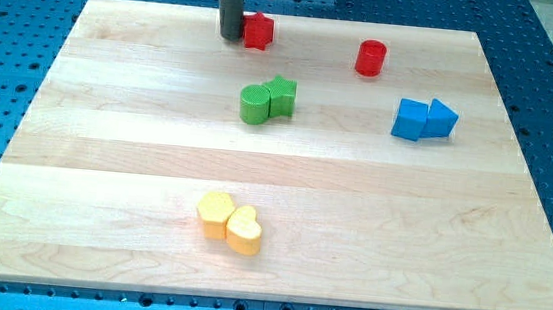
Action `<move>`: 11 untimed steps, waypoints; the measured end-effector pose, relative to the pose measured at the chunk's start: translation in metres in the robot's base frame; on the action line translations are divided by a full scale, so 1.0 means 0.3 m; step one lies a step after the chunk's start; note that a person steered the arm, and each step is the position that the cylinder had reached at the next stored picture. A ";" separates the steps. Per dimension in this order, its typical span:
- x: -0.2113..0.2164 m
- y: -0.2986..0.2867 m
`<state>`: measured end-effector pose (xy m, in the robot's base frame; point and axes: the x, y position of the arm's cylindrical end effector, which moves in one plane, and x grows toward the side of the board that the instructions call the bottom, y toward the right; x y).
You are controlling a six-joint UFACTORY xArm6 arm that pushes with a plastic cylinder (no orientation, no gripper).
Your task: Place the red and blue blocks in a vertical line
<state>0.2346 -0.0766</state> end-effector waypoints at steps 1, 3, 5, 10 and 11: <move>0.000 0.185; -0.004 0.350; 0.050 0.545; 0.078 0.686; 0.132 0.622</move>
<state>0.2741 0.1099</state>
